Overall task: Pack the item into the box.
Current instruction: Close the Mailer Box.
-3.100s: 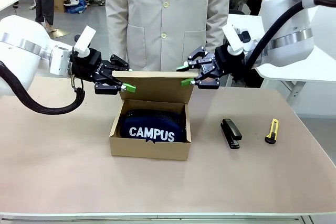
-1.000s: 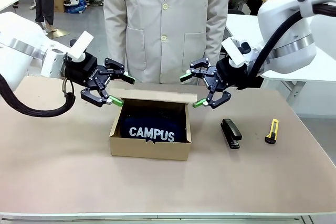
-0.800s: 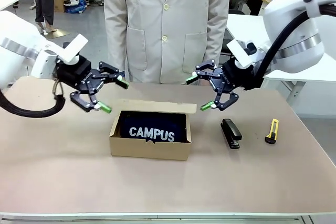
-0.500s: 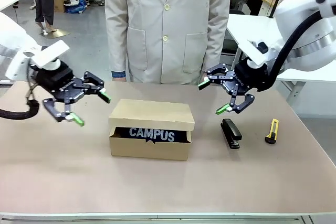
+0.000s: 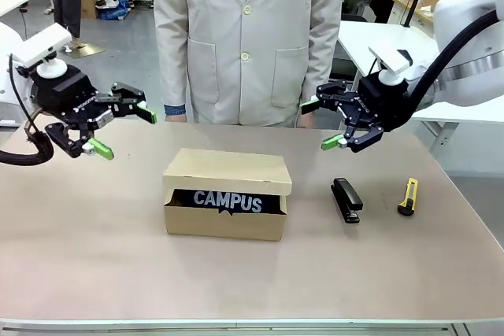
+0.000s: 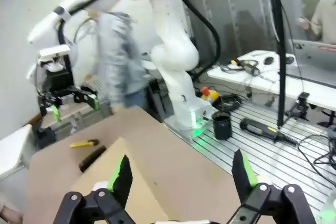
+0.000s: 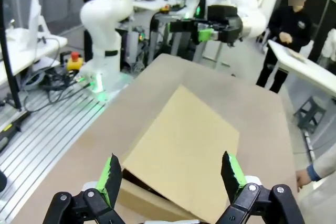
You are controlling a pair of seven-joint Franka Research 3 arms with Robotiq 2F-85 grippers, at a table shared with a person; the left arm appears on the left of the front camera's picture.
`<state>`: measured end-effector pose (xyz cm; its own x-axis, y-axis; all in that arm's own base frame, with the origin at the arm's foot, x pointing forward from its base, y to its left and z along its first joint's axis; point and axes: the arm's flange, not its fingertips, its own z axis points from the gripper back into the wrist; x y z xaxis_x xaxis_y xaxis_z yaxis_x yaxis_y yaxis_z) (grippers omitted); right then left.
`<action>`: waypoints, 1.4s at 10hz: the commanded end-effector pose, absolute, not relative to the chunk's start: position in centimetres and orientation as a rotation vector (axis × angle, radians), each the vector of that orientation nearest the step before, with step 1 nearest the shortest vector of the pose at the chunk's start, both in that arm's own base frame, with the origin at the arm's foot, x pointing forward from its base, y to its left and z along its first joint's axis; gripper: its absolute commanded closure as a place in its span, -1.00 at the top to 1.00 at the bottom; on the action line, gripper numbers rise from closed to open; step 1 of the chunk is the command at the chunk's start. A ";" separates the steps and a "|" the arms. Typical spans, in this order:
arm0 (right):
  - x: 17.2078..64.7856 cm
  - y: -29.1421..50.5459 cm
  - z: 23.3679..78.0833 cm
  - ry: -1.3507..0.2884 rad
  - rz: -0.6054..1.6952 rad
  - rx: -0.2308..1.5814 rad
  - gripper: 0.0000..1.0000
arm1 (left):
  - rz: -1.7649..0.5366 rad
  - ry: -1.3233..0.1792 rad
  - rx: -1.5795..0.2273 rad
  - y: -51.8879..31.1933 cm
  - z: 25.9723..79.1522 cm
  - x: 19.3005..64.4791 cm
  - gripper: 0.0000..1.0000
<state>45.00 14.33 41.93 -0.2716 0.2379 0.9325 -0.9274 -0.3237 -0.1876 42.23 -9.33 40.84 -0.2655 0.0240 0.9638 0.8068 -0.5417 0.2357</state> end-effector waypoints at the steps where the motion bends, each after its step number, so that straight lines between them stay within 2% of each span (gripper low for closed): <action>1: 44.5 14.0 41.6 -0.948 1.803 1.054 1.00 | -1.826 -1.099 -1.447 -9.3 41.4 42.6 1.00; 2: 45.0 14.3 41.9 -1.001 1.727 1.080 1.00 | -1.663 -1.097 -1.416 -9.0 40.1 44.0 1.00; 3: 45.9 17.2 40.8 -0.941 1.767 1.064 1.00 | -1.485 -1.195 -1.342 -11.7 38.5 45.6 1.00; 4: 47.1 19.1 39.6 -0.947 1.716 1.044 1.00 | -1.342 -1.281 -1.289 -14.0 36.9 47.0 1.00; 6: 48.9 21.4 36.2 -0.994 1.521 0.990 1.00 | -1.319 -1.179 -1.325 -15.8 33.6 47.7 1.00; 8: 49.9 21.1 35.0 -1.121 1.337 0.991 1.00 | -1.320 -1.109 -1.314 -15.8 32.7 47.7 1.00; 9: 48.4 20.7 35.2 -0.984 1.543 1.015 1.00 | -1.308 -1.156 -1.297 -16.0 32.1 47.8 1.00; 10: 49.4 20.8 34.1 -1.023 1.442 1.014 1.00 | -1.309 -1.135 -1.302 -16.6 31.4 47.6 1.00; 11: 49.3 22.7 33.3 -0.884 1.422 1.057 1.00 | -1.371 -1.113 -1.283 -17.2 31.0 47.1 1.00; 14: 47.3 22.9 32.6 -0.883 1.283 1.093 1.00 | -1.429 -1.152 -1.139 -17.4 30.1 46.2 1.00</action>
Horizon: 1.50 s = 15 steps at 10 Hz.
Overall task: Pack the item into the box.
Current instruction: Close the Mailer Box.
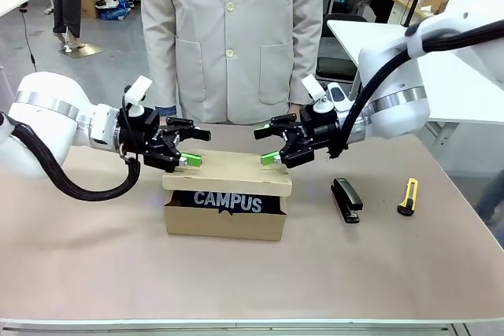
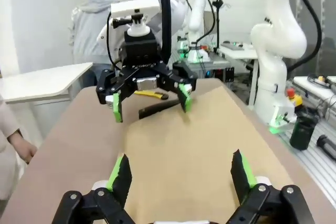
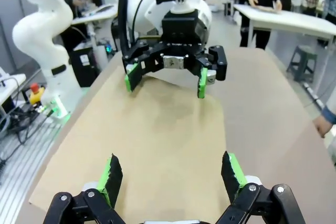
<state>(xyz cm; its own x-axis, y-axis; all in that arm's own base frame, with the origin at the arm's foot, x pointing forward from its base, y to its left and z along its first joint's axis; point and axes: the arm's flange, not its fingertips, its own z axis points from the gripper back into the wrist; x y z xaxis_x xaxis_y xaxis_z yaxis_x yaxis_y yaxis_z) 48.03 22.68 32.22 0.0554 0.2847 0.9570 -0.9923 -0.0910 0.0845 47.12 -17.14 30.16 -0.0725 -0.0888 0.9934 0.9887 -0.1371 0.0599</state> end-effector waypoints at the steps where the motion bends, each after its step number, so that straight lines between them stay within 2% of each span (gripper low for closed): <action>1: 46.8 22.9 32.2 -0.864 1.257 1.079 1.00 | -1.443 -1.157 -1.096 -17.5 30.1 45.8 1.00; 5: 45.5 22.9 30.7 -0.793 1.275 0.989 1.00 | -1.456 -1.119 -1.073 -17.6 29.5 44.8 1.00; 8: 45.0 22.9 30.5 -0.751 1.354 0.953 1.00 | -1.467 -1.084 -1.158 -17.2 30.1 44.5 1.00; 10: 44.8 22.5 31.8 -0.832 1.372 0.989 1.00 | -1.489 -1.068 -1.175 -16.9 30.7 44.1 1.00; 12: 43.9 20.7 35.2 -0.904 1.376 1.020 1.00 | -1.518 -1.110 -1.182 -15.9 34.7 42.9 1.00; 14: 41.3 17.3 39.5 -0.973 1.349 1.022 1.00 | -1.533 -1.148 -1.189 -13.9 39.7 39.9 1.00; 15: 40.3 16.8 39.9 -0.981 1.398 0.901 1.00 | -1.498 -1.155 -1.125 -13.1 40.2 38.7 1.00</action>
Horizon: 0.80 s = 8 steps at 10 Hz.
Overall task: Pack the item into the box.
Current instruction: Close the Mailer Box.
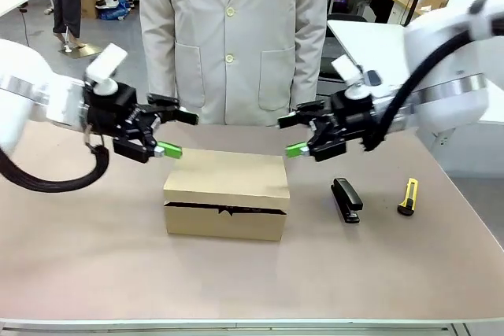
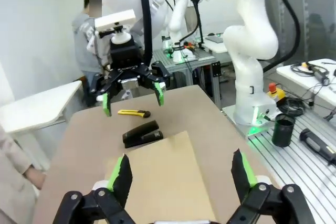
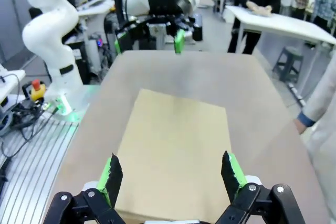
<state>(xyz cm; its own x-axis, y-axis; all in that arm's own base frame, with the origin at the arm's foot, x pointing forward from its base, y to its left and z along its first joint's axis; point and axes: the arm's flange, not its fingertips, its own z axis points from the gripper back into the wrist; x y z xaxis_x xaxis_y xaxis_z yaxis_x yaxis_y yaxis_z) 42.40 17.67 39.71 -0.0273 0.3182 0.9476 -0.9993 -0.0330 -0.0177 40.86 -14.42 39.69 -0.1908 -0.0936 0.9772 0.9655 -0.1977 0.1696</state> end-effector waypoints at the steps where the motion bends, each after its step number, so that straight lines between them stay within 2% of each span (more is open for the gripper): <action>1: 43.7 19.5 38.0 -0.932 1.381 1.013 1.00 | -1.545 -1.144 -1.194 -15.6 37.6 42.3 1.00; 2: 42.4 17.7 39.7 -0.968 1.384 0.976 1.00 | -1.536 -1.160 -1.169 -14.4 39.7 40.9 1.00; 3: 42.1 17.1 40.6 -0.921 1.315 1.054 1.00 | -1.385 -0.944 -1.332 -13.6 39.4 41.8 1.00; 4: 40.4 12.8 42.6 -0.889 1.116 1.086 1.00 | -1.176 -0.808 -1.403 -10.0 40.2 41.7 1.00; 5: 38.4 7.6 43.9 -0.776 0.881 1.123 1.00 | -1.014 -0.708 -1.374 -6.2 40.9 41.2 1.00; 6: 36.2 3.1 45.0 -0.682 0.764 1.176 1.00 | -0.873 -0.491 -1.454 -2.5 41.5 40.3 1.00; 8: 32.9 -3.8 45.8 -0.508 0.646 1.239 1.00 | -0.615 -0.337 -1.434 2.9 41.5 39.1 1.00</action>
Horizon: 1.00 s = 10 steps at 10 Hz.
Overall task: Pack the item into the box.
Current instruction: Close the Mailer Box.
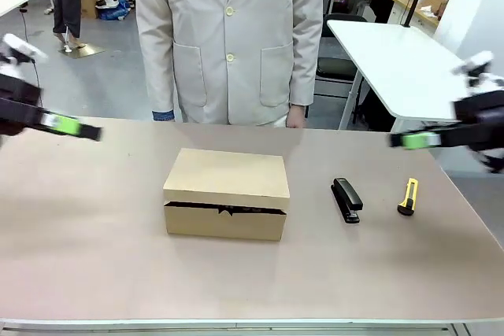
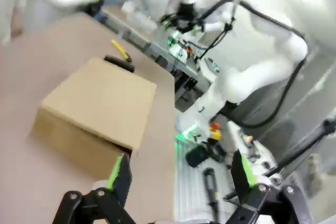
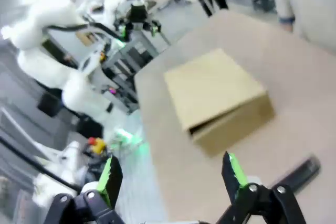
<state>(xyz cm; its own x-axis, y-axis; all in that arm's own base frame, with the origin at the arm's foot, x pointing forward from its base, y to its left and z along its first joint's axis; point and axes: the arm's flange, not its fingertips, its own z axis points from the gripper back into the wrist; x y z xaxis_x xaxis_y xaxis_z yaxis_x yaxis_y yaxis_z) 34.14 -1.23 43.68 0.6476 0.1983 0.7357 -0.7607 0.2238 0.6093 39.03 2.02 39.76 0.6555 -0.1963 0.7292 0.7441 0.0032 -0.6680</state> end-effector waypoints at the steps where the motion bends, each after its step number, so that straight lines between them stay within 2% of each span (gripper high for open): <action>1: 31.7 -7.9 46.0 -0.476 0.547 1.260 1.00 | -0.485 -0.269 -1.429 5.9 40.8 38.8 1.00; 3: 29.8 -16.4 44.9 -0.529 0.273 1.365 1.00 | -0.241 -0.195 -1.405 12.2 38.4 37.5 1.00; 4: 30.9 -17.5 43.3 -0.597 0.244 1.340 1.00 | -0.142 -0.344 -1.463 14.5 37.5 37.5 1.00; 5: 28.6 -13.5 44.9 -0.486 0.409 1.300 1.00 | -0.338 -0.243 -1.370 10.8 38.4 37.1 1.00; 10: 28.6 -13.5 44.9 -0.486 0.409 1.300 1.00 | -0.338 -0.243 -1.370 10.8 38.4 37.1 1.00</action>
<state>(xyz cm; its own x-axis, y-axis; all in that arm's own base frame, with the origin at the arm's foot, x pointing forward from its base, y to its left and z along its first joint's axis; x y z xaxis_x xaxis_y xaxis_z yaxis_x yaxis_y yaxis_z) 28.85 -13.41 45.01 0.8337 0.0248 0.5516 -0.5426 0.2222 0.8101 37.55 10.40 38.57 0.9337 -0.1002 0.3436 0.3560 0.1595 -0.9208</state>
